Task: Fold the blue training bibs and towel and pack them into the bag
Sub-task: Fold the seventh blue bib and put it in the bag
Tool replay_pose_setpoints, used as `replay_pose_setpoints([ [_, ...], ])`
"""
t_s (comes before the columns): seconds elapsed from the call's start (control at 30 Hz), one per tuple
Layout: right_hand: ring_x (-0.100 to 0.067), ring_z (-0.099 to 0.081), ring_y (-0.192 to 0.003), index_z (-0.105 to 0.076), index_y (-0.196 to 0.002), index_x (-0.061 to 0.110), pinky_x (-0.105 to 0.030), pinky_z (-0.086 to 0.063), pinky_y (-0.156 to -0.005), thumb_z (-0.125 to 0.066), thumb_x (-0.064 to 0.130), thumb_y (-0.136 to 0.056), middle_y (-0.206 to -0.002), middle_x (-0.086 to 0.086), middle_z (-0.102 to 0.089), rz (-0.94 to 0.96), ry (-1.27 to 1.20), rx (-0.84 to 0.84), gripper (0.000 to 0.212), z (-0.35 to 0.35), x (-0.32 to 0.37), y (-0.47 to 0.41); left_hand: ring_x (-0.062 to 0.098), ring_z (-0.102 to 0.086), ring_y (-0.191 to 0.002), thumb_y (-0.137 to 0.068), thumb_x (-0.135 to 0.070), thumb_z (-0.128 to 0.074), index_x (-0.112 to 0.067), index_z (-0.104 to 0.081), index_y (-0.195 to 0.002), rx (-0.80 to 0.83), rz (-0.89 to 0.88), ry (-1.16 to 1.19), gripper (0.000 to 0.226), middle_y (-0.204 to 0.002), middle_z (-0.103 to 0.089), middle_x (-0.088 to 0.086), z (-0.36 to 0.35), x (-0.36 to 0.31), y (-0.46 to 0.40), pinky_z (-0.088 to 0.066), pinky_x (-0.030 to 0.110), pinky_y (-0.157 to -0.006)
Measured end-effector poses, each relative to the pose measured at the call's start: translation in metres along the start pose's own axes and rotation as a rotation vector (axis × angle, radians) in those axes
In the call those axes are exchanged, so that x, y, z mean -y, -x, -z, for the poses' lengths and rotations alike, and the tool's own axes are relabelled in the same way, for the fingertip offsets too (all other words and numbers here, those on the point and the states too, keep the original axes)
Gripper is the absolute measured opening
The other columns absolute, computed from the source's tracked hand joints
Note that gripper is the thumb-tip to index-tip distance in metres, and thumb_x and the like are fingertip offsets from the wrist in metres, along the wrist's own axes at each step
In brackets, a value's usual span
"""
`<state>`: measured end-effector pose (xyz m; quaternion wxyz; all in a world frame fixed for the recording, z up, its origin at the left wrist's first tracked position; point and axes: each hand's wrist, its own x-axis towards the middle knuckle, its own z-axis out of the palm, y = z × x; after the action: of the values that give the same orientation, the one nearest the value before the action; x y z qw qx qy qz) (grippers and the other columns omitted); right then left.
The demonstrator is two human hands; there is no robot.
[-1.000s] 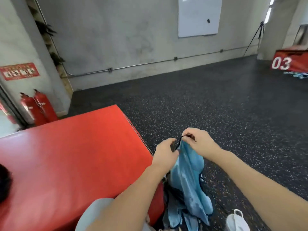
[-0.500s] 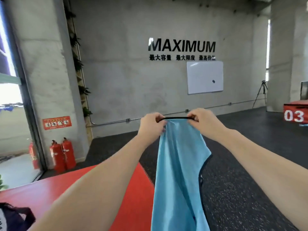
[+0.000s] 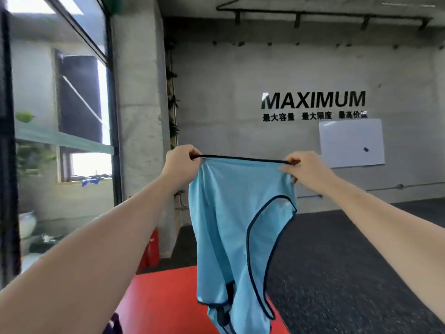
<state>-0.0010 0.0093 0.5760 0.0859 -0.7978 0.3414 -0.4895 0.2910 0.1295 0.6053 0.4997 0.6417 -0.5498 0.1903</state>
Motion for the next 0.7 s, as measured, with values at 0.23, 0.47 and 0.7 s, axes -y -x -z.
replay_pose_setpoints([
  [0.23, -0.02, -0.074, -0.074, -0.073, -0.094, 0.014, -0.024, -0.056, -0.055, -0.072, 0.018, -0.093, -0.078, -0.007, -0.076, -0.001, -0.341, 0.086, 0.005, -0.047, 0.06, -0.017, 0.022, -0.063, -0.085, -0.089, -0.022, -0.066, -0.011, -0.076, -0.091, 0.209, 0.045, -0.231, 0.015, -0.077, -0.067, -0.005, 0.036, 0.031, 0.015, -0.047, 0.025, -0.069],
  [0.47, -0.022, -0.076, -0.078, -0.074, -0.098, 0.007, -0.027, -0.06, -0.067, -0.077, 0.013, -0.088, -0.08, -0.009, -0.077, 0.043, -0.463, 0.198, 0.012, -0.1, 0.089, -0.015, 0.019, -0.069, -0.089, -0.089, -0.01, -0.067, -0.013, -0.069, -0.103, 0.49, 0.177, 0.062, 0.015, -0.097, -0.072, 0.003, 0.029, 0.044, 0.041, -0.054, 0.021, -0.069],
  [0.7, -0.023, -0.074, -0.08, -0.072, -0.102, 0.009, -0.032, -0.063, -0.076, -0.074, 0.012, -0.089, -0.087, -0.008, -0.077, 0.112, -0.45, 0.332, 0.014, -0.127, 0.097, -0.015, 0.013, -0.071, -0.1, -0.083, -0.026, -0.08, -0.033, -0.046, -0.131, 0.54, 0.181, 0.397, 0.06, -0.113, -0.071, 0.001, 0.02, 0.044, 0.047, -0.054, 0.037, -0.094],
])
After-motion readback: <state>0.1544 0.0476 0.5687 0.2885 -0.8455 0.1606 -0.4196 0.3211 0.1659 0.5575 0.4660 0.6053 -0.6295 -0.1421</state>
